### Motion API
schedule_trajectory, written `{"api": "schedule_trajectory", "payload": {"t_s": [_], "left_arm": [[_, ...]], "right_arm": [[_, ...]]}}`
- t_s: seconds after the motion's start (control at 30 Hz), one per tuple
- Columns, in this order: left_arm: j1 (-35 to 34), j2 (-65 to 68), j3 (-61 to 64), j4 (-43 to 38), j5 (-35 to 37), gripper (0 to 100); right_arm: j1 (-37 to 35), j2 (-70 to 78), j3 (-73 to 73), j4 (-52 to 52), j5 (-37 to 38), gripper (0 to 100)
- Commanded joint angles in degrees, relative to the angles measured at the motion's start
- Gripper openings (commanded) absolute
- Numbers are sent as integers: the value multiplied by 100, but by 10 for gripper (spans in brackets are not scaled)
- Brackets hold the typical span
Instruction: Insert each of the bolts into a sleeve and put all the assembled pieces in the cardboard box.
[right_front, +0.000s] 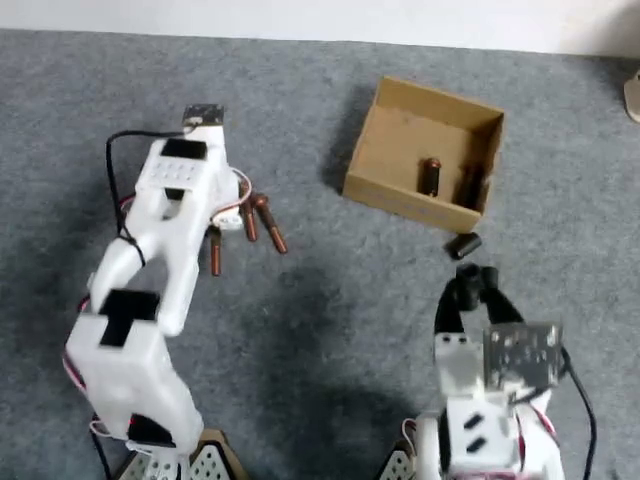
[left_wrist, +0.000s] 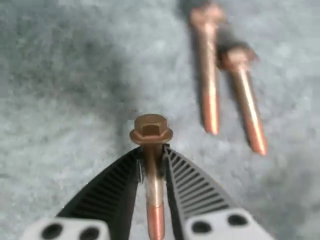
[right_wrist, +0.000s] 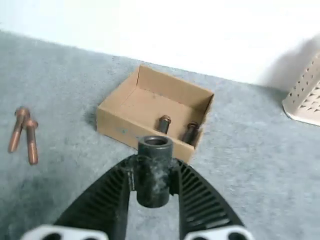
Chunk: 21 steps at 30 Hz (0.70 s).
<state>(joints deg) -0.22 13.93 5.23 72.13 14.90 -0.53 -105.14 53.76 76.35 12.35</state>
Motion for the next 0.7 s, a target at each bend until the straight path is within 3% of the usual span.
{"api": "schedule_trajectory", "payload": {"t_s": [0.0,0.23,0.67], "left_arm": [[207,-1288,620,-334,-79,5],[409,-3002,1684,-879,-70,5],[989,-5675,3354,-2031,-44,5]], "right_arm": [[-453,-22,514,-673,-316,5],[-1780,-22,1411,-1358,-343,5],[-2765,-22,2941,-2290,-343,5]]}}
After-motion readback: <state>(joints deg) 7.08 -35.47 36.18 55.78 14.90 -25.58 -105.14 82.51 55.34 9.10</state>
